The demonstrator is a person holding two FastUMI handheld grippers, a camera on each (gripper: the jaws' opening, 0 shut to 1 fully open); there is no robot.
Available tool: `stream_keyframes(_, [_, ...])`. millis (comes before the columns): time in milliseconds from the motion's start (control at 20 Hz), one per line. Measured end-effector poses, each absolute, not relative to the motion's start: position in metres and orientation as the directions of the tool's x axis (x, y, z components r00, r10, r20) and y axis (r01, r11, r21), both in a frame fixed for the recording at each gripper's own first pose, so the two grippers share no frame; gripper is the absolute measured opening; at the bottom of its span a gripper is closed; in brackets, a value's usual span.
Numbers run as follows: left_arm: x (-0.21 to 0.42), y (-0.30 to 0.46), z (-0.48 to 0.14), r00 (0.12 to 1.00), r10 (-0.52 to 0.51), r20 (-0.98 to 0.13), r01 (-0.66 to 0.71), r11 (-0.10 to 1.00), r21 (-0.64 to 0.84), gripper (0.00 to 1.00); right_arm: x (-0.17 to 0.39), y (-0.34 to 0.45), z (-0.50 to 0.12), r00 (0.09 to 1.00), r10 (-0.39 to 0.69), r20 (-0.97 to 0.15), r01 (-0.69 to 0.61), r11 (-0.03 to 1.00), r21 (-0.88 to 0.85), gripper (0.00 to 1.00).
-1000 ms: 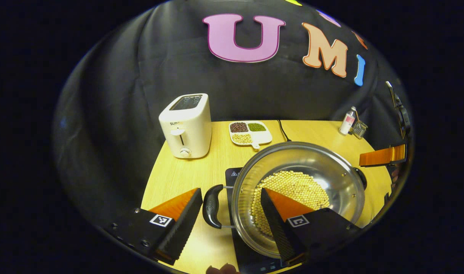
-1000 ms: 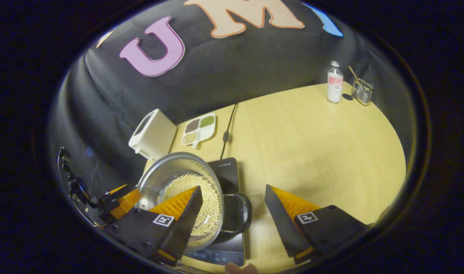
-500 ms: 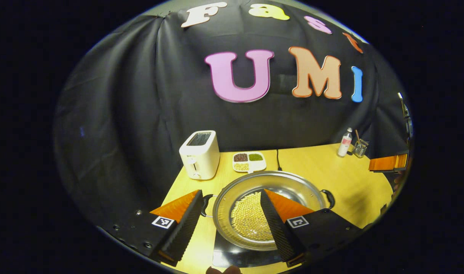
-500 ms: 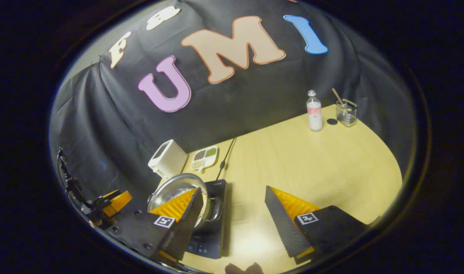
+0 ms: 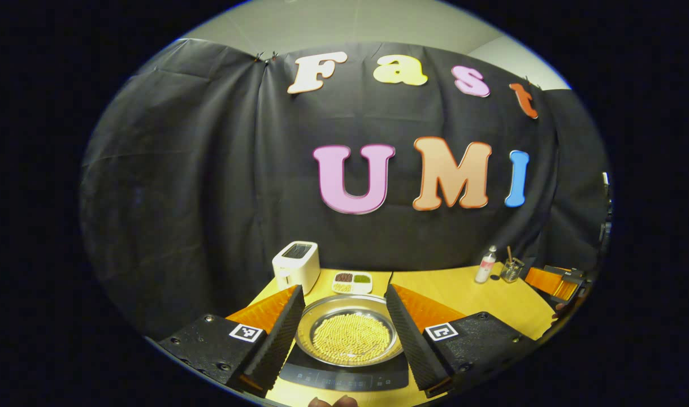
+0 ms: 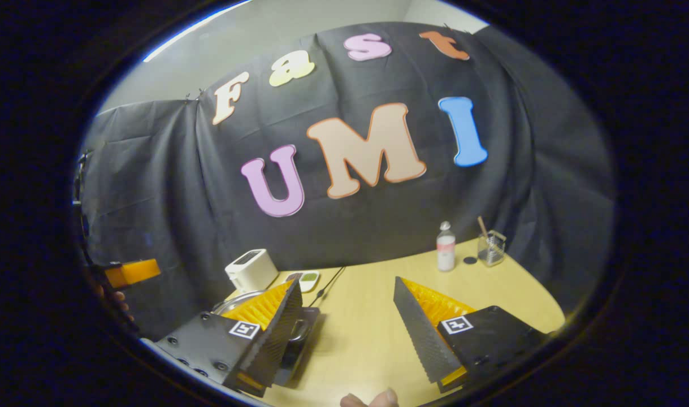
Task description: First push the handle of the pot to place it horizontally, then grasp the pot with both hands and set it on the induction cooktop.
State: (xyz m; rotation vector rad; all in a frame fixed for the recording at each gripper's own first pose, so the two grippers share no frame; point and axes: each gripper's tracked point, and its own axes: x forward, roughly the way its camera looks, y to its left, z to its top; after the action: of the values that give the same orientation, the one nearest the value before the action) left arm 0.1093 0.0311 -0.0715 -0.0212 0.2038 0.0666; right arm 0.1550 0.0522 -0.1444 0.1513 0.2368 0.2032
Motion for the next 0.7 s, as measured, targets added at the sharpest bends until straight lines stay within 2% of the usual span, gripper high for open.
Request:
stream_keyframes(150, [0.1, 0.014, -0.044, 0.992, 0.006, -0.126, -0.009, 1.0, -0.018, 0.88, 0.139, 0.04, -0.127, 0.968, 0.186, -0.17, -0.161, 0.975, 0.154, 0.92])
stream_keyframes(250, [0.09, 0.006, -0.039, 0.993, -0.036, -0.114, 0.033, 0.999, -0.026, 0.88, 0.114, 0.03, -0.11, 0.976, 0.168, -0.141, -0.151, 0.981, 0.122, 0.92])
stream_keyframes(300, [0.085, 0.004, -0.037, 0.993, -0.053, -0.102, 0.051, 0.998, -0.025, 0.88, 0.099, 0.031, -0.102, 0.978, 0.162, -0.13, -0.15, 0.984, 0.099, 1.0])
stream_keyframes(450, [0.068, -0.001, -0.032, 0.993, -0.095, -0.066, 0.092, 0.995, -0.034, 0.88, 0.064, 0.022, -0.094, 0.985, 0.126, -0.116, -0.129, 0.992, -0.014, 1.0])
stream_keyframes(500, [0.063, -0.004, -0.032, 0.993, -0.11, -0.053, 0.107, 0.993, -0.052, 0.89, 0.055, 0.024, -0.087, 0.986, 0.119, -0.116, -0.124, 0.992, -0.036, 0.92])
stream_keyframes(700, [0.041, 0.013, -0.02, 0.996, -0.085, -0.04, 0.083, 0.994, -0.065, 0.89, 0.031, 0.03, -0.061, 0.989, 0.117, -0.087, -0.122, 0.991, -0.056, 0.92])
